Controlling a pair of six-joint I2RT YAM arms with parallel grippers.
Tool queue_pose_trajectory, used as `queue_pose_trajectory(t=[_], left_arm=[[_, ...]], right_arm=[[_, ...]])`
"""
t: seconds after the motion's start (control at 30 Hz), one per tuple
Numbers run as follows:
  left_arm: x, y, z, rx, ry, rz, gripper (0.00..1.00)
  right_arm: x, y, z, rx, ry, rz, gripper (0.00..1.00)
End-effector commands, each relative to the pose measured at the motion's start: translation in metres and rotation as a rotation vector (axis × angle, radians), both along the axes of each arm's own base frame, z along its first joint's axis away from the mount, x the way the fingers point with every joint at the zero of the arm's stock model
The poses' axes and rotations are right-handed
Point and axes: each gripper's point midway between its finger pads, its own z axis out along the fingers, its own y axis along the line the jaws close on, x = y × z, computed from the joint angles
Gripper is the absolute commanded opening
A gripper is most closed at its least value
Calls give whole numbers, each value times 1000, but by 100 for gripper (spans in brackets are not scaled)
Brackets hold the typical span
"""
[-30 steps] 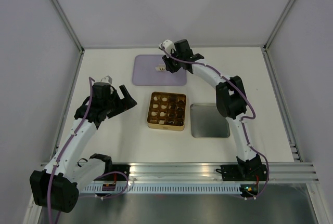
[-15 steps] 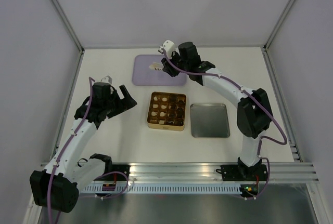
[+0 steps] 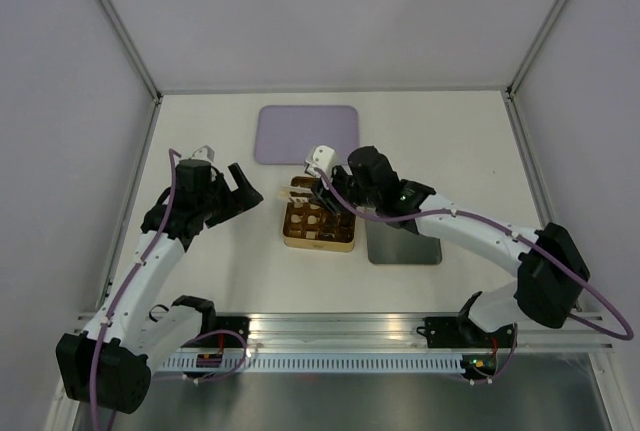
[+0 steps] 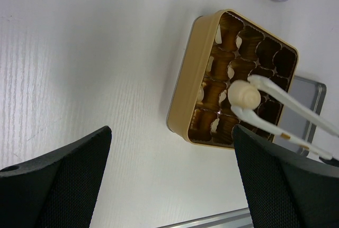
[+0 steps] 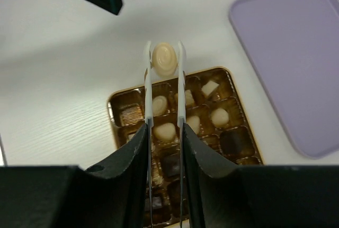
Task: Pack the chocolate
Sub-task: Place the fake chocolate in the packing box.
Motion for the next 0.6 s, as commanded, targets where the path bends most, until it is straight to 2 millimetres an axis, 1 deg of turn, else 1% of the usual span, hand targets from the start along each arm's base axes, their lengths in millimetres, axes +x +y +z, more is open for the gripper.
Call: queue_pose_trajectory(t=[0.0,0.03,0.07,0.1,0.17,0.3,0.4,0.57], left_arm=[[2,-4,6,-14,-33,-33,100],[1,-5,6,-16,-34,-39,100],[2,-5,7,-18,-35,-40,100],[1,-5,8,-19,-38,-41,100],[0,-5,9,-21,-46,-41,100],[-1,-4,13,-20,-62,-40,100],[-1,-3,14,-18,-70,-33,100],[0,-4,14,-19,-65,-38,100]], right_arm=[[-24,10,38,156,-51,73,1],[-30,9,43,167,-58,84,1],[-34,8,43,170,-56,89,1],[-38,8,38,164,-48,95,1],[-41,7,34,164,-38,95,1],[-46,7,16,141,4,106,1],[-46,2,3,105,29,83,1],[-51,0,-8,94,48,96,0]])
